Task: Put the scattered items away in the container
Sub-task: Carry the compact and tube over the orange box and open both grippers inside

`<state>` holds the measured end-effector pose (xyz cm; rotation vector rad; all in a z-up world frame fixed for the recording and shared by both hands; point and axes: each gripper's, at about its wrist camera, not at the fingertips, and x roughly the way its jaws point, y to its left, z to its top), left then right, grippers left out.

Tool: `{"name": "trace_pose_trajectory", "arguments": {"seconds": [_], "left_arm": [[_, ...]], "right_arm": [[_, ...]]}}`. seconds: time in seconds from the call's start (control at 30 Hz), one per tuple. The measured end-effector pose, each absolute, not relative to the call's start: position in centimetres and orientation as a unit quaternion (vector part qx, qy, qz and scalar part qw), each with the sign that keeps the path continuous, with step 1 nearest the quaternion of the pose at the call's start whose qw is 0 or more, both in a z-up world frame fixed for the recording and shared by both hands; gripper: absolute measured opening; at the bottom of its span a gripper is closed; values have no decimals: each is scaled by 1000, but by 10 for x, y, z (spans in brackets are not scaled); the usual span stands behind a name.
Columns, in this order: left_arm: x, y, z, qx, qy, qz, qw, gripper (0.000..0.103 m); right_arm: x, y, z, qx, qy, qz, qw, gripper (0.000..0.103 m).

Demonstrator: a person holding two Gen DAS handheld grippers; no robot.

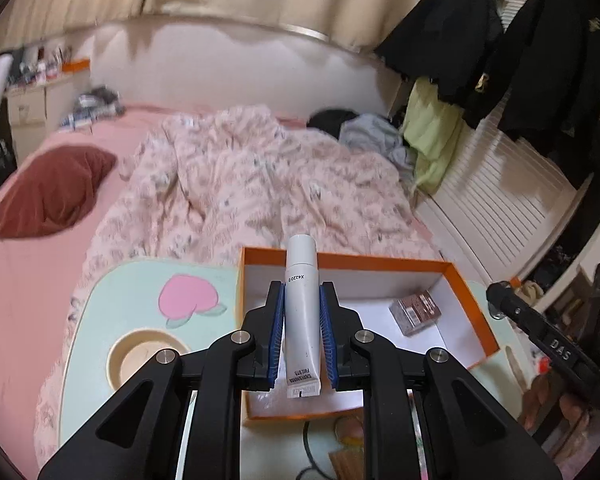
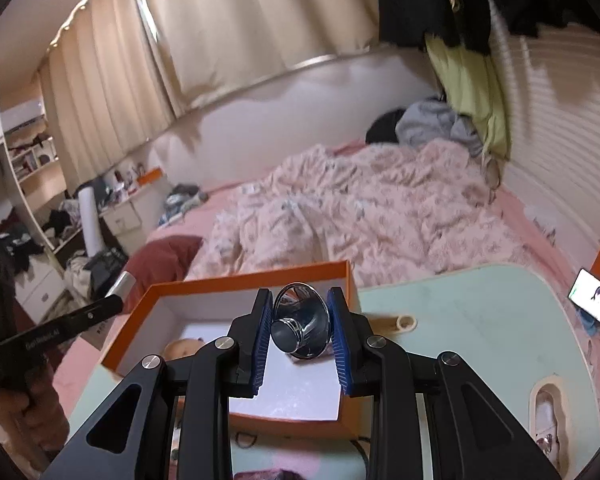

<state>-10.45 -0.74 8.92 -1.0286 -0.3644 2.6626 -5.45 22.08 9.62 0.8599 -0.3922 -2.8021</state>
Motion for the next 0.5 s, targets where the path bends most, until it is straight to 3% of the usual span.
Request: {"name": "trace_pose_trajectory", "arguments": {"seconds": [0.2, 0.5], "left_arm": [[-129, -9, 87, -411, -132, 879, 203, 18], [-154, 9, 71, -447, -115, 860, 219, 19]], "right_arm": [[-86, 216, 100, 371, -133, -909, 133, 26], [-135, 197, 87, 453, -99, -870, 171, 26]]}}
